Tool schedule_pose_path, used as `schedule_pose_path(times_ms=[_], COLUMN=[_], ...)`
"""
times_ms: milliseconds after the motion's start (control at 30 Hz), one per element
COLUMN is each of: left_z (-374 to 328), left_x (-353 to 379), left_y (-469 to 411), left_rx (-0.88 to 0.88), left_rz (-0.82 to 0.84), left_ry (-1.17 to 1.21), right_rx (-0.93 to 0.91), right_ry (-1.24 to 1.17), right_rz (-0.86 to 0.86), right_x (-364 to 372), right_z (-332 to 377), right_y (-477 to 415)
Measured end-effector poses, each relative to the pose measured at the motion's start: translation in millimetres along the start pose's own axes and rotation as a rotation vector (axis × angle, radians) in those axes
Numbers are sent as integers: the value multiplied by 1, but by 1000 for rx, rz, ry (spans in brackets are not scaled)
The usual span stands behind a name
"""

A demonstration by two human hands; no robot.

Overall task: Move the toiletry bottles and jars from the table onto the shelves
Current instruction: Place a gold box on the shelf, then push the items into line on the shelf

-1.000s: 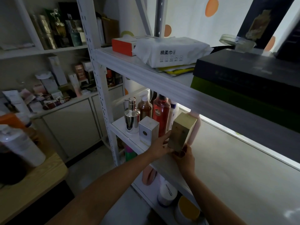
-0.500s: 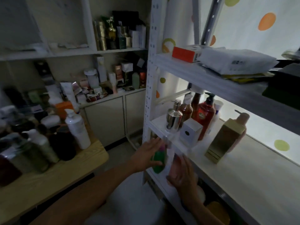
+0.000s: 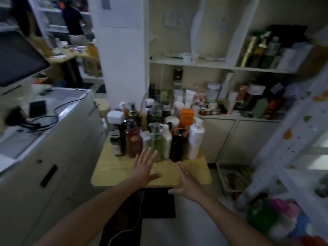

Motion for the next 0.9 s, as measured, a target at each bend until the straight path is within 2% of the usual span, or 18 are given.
schedule_pose_path(times_ms=[133, 333, 500, 667, 900], left_z=[61, 113, 152, 190, 224], left_x=[-20, -28, -48, -85, -98], left_y=[22, 25, -9, -60, -108], left_rx=[-218, -424, -536, -444, -407], left_rz=[-24, -94, -178, -294, -230], left_ry=[23, 111, 226, 311, 631], right_rx=[-112, -175, -259, -276, -197], right_ry=[12, -34, -85, -116, -146], right_rz=[56, 208, 305, 408, 511], right_x=[20, 43, 53, 60, 73], right_z=[61, 106, 136, 150, 154], right_y=[-46, -106, -158, -223, -277])
Point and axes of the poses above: each hand's wrist, its own y-axis away from the middle knuckle, its own x-axis out of the palm, z = x × y, the point moved 2 cm from there along -y, towards the middle knuckle, and after that the axes turned 9 degrees about y, right-handed, at the moved point
